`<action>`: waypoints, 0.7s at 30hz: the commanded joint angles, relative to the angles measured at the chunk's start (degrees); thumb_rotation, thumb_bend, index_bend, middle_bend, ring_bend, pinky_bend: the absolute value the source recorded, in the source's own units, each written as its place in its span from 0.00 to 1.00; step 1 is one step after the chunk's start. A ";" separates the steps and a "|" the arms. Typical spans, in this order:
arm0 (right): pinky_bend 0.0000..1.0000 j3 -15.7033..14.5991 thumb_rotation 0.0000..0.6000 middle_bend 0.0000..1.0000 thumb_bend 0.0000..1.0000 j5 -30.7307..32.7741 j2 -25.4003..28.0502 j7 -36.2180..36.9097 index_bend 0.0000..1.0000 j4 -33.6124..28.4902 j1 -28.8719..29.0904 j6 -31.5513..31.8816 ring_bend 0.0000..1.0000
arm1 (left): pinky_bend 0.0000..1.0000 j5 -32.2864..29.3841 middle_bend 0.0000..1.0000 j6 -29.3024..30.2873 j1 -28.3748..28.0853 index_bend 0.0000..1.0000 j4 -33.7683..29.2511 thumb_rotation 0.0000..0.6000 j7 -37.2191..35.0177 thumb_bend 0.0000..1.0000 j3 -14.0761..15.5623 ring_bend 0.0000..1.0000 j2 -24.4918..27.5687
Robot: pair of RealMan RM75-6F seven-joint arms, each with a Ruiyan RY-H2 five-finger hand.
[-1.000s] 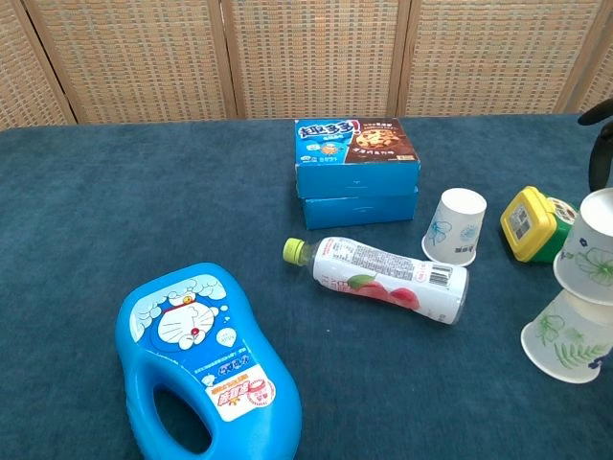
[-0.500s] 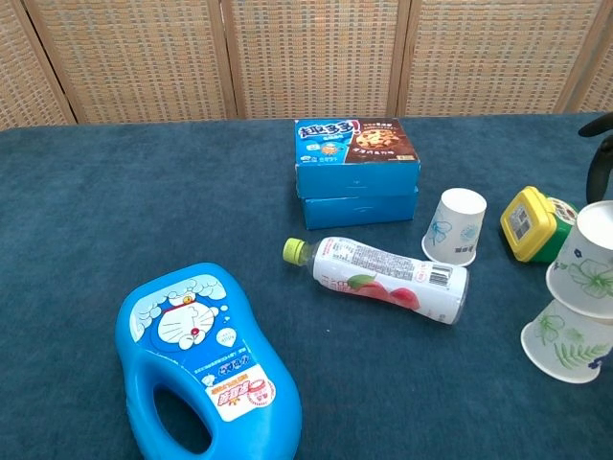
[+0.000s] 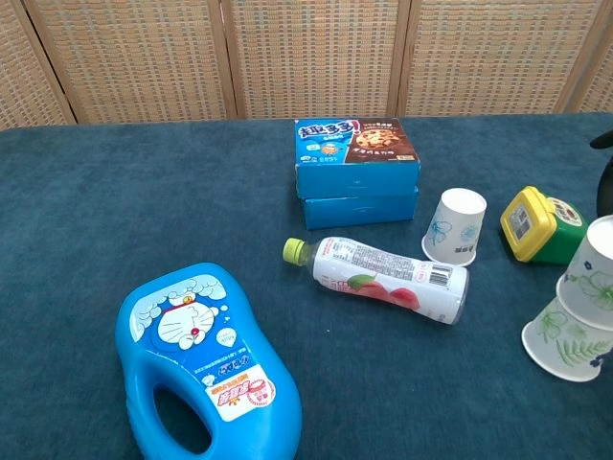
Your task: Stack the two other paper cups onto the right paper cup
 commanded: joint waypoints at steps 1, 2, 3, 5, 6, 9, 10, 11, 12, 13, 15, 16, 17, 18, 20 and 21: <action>0.00 -0.04 1.00 0.00 0.12 1.05 -0.23 1.05 0.41 1.25 -0.04 -1.06 0.00 | 0.00 -0.03 0.00 -0.02 0.00 0.00 0.00 1.00 -0.01 0.25 0.00 0.00 -0.02; 0.00 -0.15 1.00 0.00 0.12 1.45 -0.18 1.32 0.35 1.62 -0.03 -1.56 0.00 | 0.00 -0.09 0.00 -0.06 -0.02 0.00 0.01 1.00 -0.03 0.25 -0.04 0.00 -0.03; 0.00 -0.24 1.00 0.00 0.12 1.78 -0.10 1.60 0.32 1.88 -0.04 -1.99 0.00 | 0.00 -0.13 0.00 -0.09 -0.03 0.00 0.04 1.00 -0.04 0.25 -0.06 0.00 -0.03; 0.00 -0.38 1.00 0.00 0.12 2.16 0.01 2.36 0.29 2.38 -0.17 -2.69 0.00 | 0.00 -0.07 0.00 -0.16 -0.06 0.00 0.07 1.00 -0.01 0.25 0.00 0.00 -0.04; 0.00 -0.40 1.00 0.00 0.12 1.97 0.12 2.60 0.28 2.43 -0.19 -2.88 0.00 | 0.00 -0.05 0.00 -0.12 -0.04 0.00 0.05 1.00 0.00 0.25 0.00 0.00 -0.06; 0.00 -0.43 1.00 0.00 0.12 1.35 0.35 2.96 0.26 2.27 -0.25 -3.02 0.00 | 0.00 -0.06 0.00 -0.05 -0.01 0.00 0.04 1.00 -0.01 0.25 -0.02 0.00 -0.06; 0.00 -0.44 1.00 0.00 0.12 1.08 0.45 3.02 0.26 2.13 -0.28 -2.99 0.00 | 0.00 -0.05 0.00 -0.01 0.01 0.00 0.03 1.00 -0.02 0.25 -0.01 0.00 -0.05; 0.00 -0.39 1.00 0.00 0.12 0.79 0.56 3.06 0.26 1.95 -0.28 -2.92 0.00 | 0.00 -0.02 0.00 0.03 0.01 0.00 0.01 1.00 -0.04 0.25 -0.01 0.00 -0.04; 0.00 -0.08 1.00 0.00 0.12 0.11 0.72 3.10 0.26 1.72 -0.21 -2.63 0.00 | 0.00 0.06 0.00 0.07 0.01 0.00 0.00 1.00 -0.03 0.25 -0.01 0.00 -0.05; 0.00 0.00 1.00 0.00 0.12 -0.21 0.78 3.12 0.26 1.67 -0.21 -2.51 0.00 | 0.00 0.08 0.00 0.08 0.01 0.00 0.00 1.00 -0.02 0.25 0.00 0.00 -0.05; 0.00 0.37 1.00 0.00 0.12 -1.11 0.90 3.14 0.26 1.81 -0.03 -2.35 0.00 | 0.00 0.09 0.00 0.13 0.03 0.00 0.00 1.00 -0.05 0.25 -0.01 0.00 -0.03; 0.00 0.56 1.00 0.00 0.12 -1.23 0.93 3.17 0.26 1.93 0.09 -2.40 0.00 | 0.00 0.06 0.00 0.14 0.04 0.00 0.00 1.00 -0.07 0.25 -0.03 0.00 -0.02; 0.00 0.88 1.00 0.00 0.12 -1.25 1.02 3.12 0.26 2.15 0.35 -2.55 0.00 | 0.00 0.01 0.00 0.15 0.05 0.00 0.00 1.00 -0.12 0.25 -0.05 0.00 -0.01; 0.00 1.15 1.00 0.00 0.12 -1.17 1.09 3.04 0.26 2.32 0.59 -2.69 0.00 | 0.00 -0.01 0.00 0.15 0.05 0.00 0.00 1.00 -0.14 0.25 -0.06 0.00 0.00; 0.00 1.99 1.00 0.00 0.12 -1.05 1.24 2.79 0.26 2.93 1.36 -3.16 0.00 | 0.00 -0.04 0.00 0.12 0.04 0.00 0.01 1.00 -0.11 0.25 -0.08 0.00 -0.01; 0.00 2.57 1.00 0.00 0.12 -1.05 1.27 2.72 0.26 3.39 1.84 -3.40 0.00 | 0.00 -0.04 0.00 0.09 0.03 0.00 0.02 1.00 -0.08 0.25 -0.06 0.00 -0.02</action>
